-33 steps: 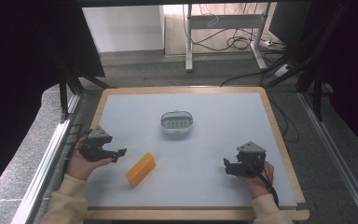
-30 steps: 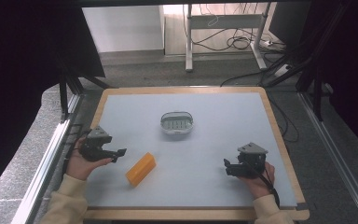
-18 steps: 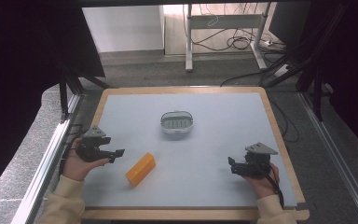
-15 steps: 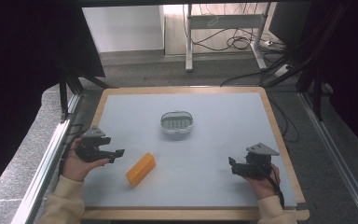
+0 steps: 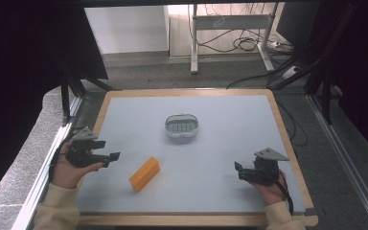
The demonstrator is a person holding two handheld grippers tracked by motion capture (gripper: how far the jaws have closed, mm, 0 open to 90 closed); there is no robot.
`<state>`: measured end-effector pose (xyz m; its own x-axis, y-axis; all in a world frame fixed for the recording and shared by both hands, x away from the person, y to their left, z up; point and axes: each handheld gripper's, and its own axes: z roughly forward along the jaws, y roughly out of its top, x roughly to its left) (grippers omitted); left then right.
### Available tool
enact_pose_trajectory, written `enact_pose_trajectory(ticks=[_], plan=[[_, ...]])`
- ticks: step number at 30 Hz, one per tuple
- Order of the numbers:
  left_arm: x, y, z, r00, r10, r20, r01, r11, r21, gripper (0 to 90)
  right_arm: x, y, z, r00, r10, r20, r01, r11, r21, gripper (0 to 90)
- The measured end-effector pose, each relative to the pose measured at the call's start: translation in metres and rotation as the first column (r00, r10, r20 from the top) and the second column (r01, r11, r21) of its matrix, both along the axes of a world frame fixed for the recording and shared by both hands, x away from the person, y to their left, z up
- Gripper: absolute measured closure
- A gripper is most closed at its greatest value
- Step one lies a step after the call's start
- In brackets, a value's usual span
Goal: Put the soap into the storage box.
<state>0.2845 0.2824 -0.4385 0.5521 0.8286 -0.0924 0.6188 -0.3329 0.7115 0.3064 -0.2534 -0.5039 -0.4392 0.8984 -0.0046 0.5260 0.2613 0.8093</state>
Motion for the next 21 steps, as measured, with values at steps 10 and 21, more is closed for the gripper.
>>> enact_pose_trajectory(ticks=[10, 21], plan=[[-0.006, -0.007, 0.005, 0.9996, -0.030, -0.001, 0.030, 0.9993, 0.022, 25.5, -0.001, -0.003, -0.001, 0.9995, -0.032, 0.000, 0.032, 0.9995, 0.001, 9.1], [0.002, -0.022, 0.010, 0.9970, -0.050, -0.059, 0.052, 0.9979, 0.037, 25.7, 0.001, -0.007, -0.003, 0.9992, -0.038, -0.012, 0.038, 0.9991, -0.019, 10.2]])
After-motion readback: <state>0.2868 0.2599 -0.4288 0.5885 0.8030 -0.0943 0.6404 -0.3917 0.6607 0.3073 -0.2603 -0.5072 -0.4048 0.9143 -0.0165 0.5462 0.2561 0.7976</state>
